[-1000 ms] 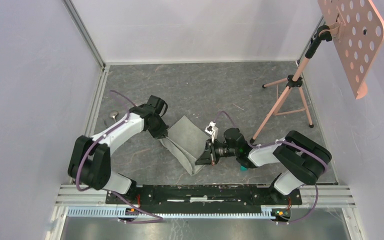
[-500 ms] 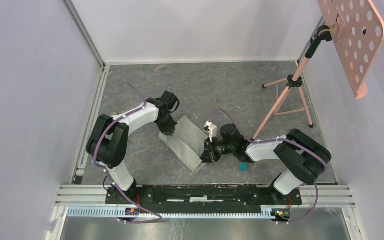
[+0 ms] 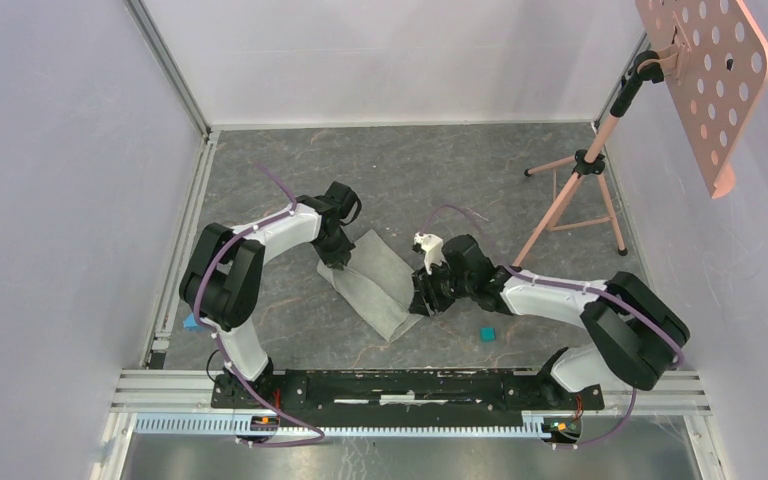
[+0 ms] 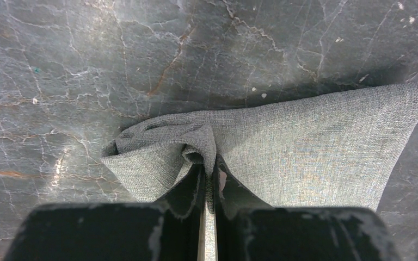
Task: Fold the napkin into a case and place the utensils inside
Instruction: Fold the lower triangle-folded napkin at the center of the board.
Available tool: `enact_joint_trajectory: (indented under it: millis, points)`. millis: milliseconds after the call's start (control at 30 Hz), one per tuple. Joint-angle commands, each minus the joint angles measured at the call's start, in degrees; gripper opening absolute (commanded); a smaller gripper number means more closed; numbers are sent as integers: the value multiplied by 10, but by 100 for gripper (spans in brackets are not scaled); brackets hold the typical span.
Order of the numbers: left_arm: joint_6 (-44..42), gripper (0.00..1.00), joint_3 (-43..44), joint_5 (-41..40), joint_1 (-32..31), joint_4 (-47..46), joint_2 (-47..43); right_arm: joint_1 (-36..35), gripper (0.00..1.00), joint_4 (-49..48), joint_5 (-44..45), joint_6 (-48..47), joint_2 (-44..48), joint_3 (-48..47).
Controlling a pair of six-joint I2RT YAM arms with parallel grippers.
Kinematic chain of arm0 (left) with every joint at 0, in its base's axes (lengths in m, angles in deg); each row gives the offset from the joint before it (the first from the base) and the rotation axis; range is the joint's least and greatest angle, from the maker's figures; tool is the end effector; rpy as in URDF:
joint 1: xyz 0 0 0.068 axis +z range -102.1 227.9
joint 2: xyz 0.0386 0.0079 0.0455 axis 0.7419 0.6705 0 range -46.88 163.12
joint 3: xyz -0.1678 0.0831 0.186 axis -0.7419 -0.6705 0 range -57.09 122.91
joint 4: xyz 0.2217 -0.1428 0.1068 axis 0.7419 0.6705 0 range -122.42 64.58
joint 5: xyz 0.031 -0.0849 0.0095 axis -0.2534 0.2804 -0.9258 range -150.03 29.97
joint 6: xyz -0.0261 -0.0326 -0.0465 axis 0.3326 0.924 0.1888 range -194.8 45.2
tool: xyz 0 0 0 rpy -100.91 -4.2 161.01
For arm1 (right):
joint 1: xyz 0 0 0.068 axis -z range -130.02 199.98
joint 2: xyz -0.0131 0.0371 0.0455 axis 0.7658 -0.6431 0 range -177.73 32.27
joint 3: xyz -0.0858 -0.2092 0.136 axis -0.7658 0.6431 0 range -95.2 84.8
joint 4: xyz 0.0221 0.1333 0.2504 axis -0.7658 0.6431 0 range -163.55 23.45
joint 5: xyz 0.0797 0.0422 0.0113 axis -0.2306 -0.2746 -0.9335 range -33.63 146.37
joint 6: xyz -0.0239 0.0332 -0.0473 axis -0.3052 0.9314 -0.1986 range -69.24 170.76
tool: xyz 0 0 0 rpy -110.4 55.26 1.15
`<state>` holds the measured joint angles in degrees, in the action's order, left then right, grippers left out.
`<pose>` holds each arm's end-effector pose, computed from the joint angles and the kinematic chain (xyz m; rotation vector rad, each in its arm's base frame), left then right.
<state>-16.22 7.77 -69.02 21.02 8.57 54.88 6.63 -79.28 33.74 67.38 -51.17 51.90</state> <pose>0.3145 -0.1511 0.1308 -0.8099 2.7641 -0.0411 0.1999 0.2138 0.1136 -0.7751 2.3680 0.9469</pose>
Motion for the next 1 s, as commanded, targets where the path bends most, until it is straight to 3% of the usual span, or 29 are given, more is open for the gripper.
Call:
enact_joint_trajectory:
  millis: [0,167,300,533,667,833,900,967]
  points:
    - [-23,2,13,-5,0,-30,7,1,51,51,57,-39,48,-41]
    - [-33,2,5,10,0,-44,0,-7,53,-1,6,-17,35,-47]
    - [-36,2,4,15,1,-48,-1,-34,44,-79,-63,27,-31,-58]
    - [-60,5,4,49,3,-59,-8,-49,31,-143,-53,48,-108,-49]
    - [-92,26,8,101,6,-67,-38,-47,28,-113,-12,24,-123,-48]
    - [-133,72,-4,149,8,-68,-107,-47,26,-85,24,4,-111,-45]
    - [-151,80,-13,154,15,-58,-135,-46,26,-74,36,-1,-104,-47]
    - [-169,81,-26,164,32,-51,-163,-46,26,-59,43,-8,-99,-53]
